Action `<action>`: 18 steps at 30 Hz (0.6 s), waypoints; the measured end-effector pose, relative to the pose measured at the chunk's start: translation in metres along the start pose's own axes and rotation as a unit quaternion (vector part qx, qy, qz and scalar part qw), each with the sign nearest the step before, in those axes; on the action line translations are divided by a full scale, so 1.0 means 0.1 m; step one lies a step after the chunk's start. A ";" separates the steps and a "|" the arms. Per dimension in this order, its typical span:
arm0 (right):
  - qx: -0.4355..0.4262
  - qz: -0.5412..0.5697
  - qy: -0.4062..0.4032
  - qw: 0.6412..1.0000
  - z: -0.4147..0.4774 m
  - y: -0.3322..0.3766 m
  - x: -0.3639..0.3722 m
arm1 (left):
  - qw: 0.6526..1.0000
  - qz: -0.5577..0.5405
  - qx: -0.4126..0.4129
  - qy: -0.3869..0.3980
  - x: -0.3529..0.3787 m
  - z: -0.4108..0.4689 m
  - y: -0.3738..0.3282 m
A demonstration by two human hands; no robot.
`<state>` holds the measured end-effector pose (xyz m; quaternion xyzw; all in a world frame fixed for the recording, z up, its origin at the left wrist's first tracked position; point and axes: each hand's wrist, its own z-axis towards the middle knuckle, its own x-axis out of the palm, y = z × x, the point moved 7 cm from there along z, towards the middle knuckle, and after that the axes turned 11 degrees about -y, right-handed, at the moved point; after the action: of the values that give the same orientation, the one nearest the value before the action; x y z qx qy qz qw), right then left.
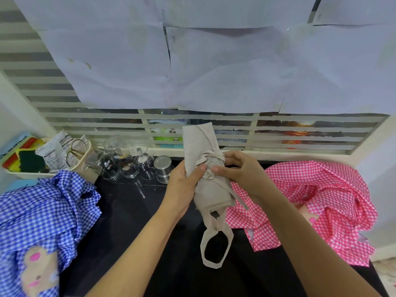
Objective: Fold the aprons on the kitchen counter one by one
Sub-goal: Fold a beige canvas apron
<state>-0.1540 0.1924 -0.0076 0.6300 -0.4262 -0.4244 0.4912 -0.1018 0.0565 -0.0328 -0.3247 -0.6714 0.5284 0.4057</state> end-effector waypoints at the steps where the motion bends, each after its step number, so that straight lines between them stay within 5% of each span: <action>1: 0.011 -0.007 0.019 1.000 0.00 -0.01 0.01 | 1.000 0.000 -0.001 -0.003 0.00 0.00 0.01; 6: -0.042 -0.177 -0.024 0.983 -0.05 0.04 -0.14 | 0.996 0.011 0.015 -0.088 -0.13 0.06 -0.01; 14: -0.209 -0.469 -0.044 0.857 -0.18 0.31 0.00 | 0.986 0.092 0.066 -0.125 -0.17 0.07 0.03; 18: -0.220 -0.400 -0.036 0.889 -0.22 0.42 0.06 | 0.984 0.115 0.074 -0.113 -0.11 0.03 0.04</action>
<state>-0.1366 0.1863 0.0364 0.6074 -0.0511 -0.6901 0.3901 -0.0994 0.0468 -0.0391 -0.3070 -0.6300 0.6531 0.2870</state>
